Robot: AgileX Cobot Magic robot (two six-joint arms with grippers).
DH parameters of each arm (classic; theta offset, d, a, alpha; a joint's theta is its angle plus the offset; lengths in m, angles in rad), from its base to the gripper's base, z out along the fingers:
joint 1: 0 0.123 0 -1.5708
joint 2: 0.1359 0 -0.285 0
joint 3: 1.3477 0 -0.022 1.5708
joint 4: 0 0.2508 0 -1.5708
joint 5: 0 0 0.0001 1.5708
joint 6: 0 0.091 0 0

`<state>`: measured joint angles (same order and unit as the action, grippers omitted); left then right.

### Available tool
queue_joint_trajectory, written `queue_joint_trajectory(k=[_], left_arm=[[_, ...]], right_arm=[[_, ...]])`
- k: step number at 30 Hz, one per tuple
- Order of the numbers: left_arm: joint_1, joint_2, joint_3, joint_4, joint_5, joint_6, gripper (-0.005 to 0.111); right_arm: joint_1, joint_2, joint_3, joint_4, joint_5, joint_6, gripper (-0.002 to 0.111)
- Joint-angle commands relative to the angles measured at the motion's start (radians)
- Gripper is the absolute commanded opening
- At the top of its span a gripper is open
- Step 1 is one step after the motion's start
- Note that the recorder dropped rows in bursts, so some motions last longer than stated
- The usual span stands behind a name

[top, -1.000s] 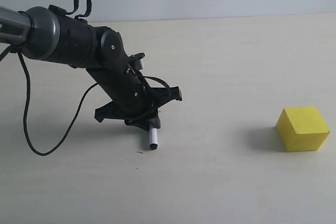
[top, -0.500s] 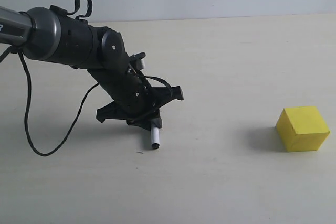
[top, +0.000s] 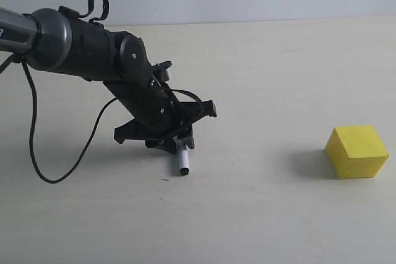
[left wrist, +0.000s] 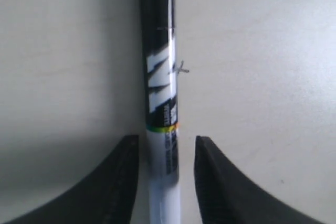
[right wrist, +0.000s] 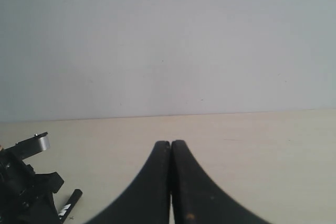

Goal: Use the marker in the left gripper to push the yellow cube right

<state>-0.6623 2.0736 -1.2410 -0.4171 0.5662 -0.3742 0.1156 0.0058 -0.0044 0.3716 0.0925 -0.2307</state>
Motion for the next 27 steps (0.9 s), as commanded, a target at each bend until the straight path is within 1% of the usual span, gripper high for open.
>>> queue_joint_trajectory(k=[1, 5, 11, 20, 24, 25, 27], left_arm=[[0.002, -0.003, -0.007, -0.005, -0.013, 0.0, 0.037], [0.002, -0.003, -0.007, -0.005, -0.009, 0.0, 0.037], [0.002, -0.044, -0.007, -0.005, 0.034, 0.004, 0.037], [0.002, -0.182, -0.007, -0.005, 0.044, 0.035, 0.037], [0.004, -0.273, -0.007, -0.005, 0.062, 0.101, 0.036], [0.012, -0.302, -0.007, -0.003, 0.06, 0.125, 0.036], [0.026, -0.356, -0.007, 0.003, 0.074, 0.181, 0.024]], right_arm=[[0.001, -0.006, 0.004, -0.005, -0.005, -0.003, 0.0], [0.001, -0.006, 0.004, -0.005, -0.005, -0.003, 0.0], [0.001, -0.006, 0.004, -0.005, -0.005, -0.003, 0.0], [0.001, -0.006, 0.004, -0.005, -0.005, -0.003, 0.0], [0.001, -0.006, 0.004, -0.005, -0.005, -0.003, 0.0], [0.001, -0.006, 0.004, -0.005, -0.005, -0.003, 0.0], [0.001, -0.006, 0.004, -0.005, -0.005, -0.003, 0.0]])
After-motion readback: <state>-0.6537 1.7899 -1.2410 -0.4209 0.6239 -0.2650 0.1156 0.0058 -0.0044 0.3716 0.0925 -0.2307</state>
